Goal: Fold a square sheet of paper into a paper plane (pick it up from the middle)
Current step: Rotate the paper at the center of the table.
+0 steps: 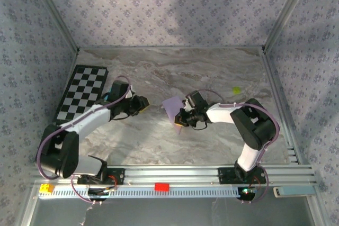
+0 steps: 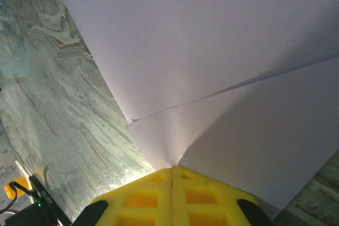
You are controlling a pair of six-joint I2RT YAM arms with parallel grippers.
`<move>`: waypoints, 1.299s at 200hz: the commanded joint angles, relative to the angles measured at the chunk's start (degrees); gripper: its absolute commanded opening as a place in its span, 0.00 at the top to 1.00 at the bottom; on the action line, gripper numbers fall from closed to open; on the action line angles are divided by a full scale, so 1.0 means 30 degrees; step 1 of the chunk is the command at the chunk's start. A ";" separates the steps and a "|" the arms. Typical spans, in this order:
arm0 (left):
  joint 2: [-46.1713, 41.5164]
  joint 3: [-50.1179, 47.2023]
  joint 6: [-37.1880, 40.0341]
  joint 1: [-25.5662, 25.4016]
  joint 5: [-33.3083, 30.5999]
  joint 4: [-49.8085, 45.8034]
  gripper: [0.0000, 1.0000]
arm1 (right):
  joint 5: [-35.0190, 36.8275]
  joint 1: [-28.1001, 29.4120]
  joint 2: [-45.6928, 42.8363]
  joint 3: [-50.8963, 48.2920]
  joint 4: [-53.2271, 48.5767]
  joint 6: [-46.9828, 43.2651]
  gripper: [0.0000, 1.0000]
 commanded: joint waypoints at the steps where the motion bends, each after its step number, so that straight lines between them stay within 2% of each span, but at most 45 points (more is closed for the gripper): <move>1: 0.0779 0.0938 -0.0270 -0.0538 0.0591 0.1016 0.73 | 0.1396 0.0511 0.0486 -0.0120 -0.0920 0.1224 0.94; 52: 0.2104 0.1327 -0.0578 -0.1073 0.0870 0.2104 0.74 | 0.2645 0.1007 0.0344 -0.0616 -0.1115 0.2487 0.94; 121: 0.3121 0.1673 -0.0740 -0.1250 0.1445 0.2783 0.75 | 0.5537 0.2094 -0.1821 -0.2906 0.0426 0.5770 0.94; 144: 0.3360 0.1698 -0.1082 -0.1478 0.1539 0.3211 0.76 | 0.6501 0.2265 -0.2264 -0.3155 -0.0238 0.6322 0.95; 260: 0.5126 0.2597 -0.2608 -0.2898 0.1796 0.5242 0.77 | 0.6397 0.2497 -0.2738 -0.3725 0.1324 0.6811 0.95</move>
